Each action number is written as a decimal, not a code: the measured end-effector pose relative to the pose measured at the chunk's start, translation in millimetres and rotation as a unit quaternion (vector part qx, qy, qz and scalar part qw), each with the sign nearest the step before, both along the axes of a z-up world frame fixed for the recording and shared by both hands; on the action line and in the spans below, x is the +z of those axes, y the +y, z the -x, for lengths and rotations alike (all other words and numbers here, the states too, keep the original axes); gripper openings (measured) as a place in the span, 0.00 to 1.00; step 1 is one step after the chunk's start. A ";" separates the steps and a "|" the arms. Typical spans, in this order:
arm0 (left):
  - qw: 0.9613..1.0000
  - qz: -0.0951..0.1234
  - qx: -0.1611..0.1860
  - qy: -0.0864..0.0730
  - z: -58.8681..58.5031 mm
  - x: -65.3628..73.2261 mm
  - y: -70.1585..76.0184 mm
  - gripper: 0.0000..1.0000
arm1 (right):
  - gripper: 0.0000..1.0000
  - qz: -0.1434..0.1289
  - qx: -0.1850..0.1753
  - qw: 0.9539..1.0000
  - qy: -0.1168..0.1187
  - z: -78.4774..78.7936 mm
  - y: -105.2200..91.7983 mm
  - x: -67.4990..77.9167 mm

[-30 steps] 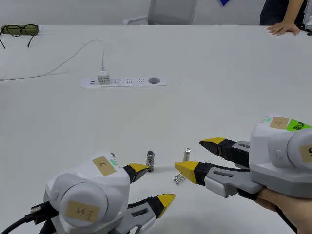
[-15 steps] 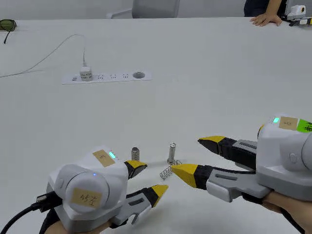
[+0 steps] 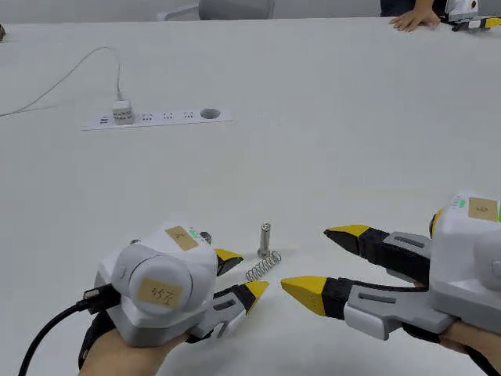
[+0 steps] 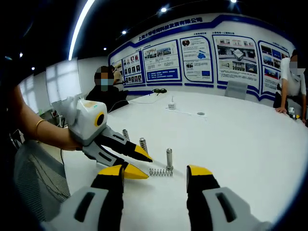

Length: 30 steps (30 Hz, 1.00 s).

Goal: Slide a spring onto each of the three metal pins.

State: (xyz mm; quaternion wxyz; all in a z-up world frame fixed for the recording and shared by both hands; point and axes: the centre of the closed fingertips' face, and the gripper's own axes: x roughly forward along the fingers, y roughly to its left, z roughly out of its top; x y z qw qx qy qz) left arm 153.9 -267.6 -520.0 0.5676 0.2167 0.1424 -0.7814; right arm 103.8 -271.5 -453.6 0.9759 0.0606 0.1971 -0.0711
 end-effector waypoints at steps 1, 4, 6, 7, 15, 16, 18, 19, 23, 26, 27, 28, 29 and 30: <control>1.000 -0.001 0.000 0.000 0.1 -1.3 -0.6 0.26 | 0.54 -0.001 0.000 1.000 0.000 0.7 0.3 -0.2; 1.000 -0.007 -0.001 -0.004 0.5 -6.4 -2.0 0.25 | 0.54 -0.002 -0.002 1.000 0.001 2.5 0.7 -1.0; 1.000 -0.012 -0.001 -0.009 -1.0 -10.4 -3.0 0.25 | 0.54 -0.001 -0.008 1.000 0.002 4.1 -0.5 -1.4; 1.000 -0.014 -0.001 -0.008 -1.4 -11.6 -3.5 0.24 | 0.54 -0.001 -0.008 1.000 0.002 4.6 -0.4 -1.5; 1.000 -0.023 -0.007 -0.010 -0.5 -17.7 -7.2 0.19 | 0.53 -0.004 -0.017 1.000 0.002 6.3 -1.6 -2.7; 1.000 -0.024 -0.007 -0.010 -0.5 -17.9 -7.3 0.17 | 0.53 -0.005 -0.018 1.000 0.002 6.3 -1.8 -2.9; 1.000 -0.025 -0.008 -0.007 0.2 -18.7 -7.5 0.16 | 0.53 -0.007 -0.019 1.000 0.003 6.1 -1.4 -3.4; 1.000 -0.025 -0.008 -0.007 0.4 -19.1 -7.5 0.16 | 0.53 -0.007 -0.019 1.000 0.003 5.9 -1.3 -3.5; 1.000 -0.027 -0.008 -0.012 0.8 -19.6 -8.9 0.14 | 0.53 -0.009 -0.019 1.000 0.003 4.9 -0.5 -5.2; 1.000 -0.028 -0.007 -0.014 0.4 -19.4 -10.5 0.12 | 0.53 -0.011 -0.021 1.000 0.005 4.8 -0.4 -6.7; 0.999 -0.029 -0.007 -0.015 0.2 -19.5 -10.4 0.12 | 0.53 -0.011 -0.021 1.000 0.005 4.9 -0.6 -6.8; 0.999 -0.030 -0.006 -0.016 0.2 -19.5 -10.4 0.12 | 0.53 -0.011 -0.022 1.000 0.004 4.8 -0.6 -6.6; 0.999 -0.030 -0.007 -0.017 0.2 -19.5 -10.1 0.11 | 0.53 -0.012 -0.022 1.000 0.004 4.9 -0.4 -6.6; 0.999 -0.031 -0.008 -0.017 0.2 -19.7 -9.9 0.11 | 0.53 -0.014 -0.022 1.000 0.005 5.2 -0.1 -7.1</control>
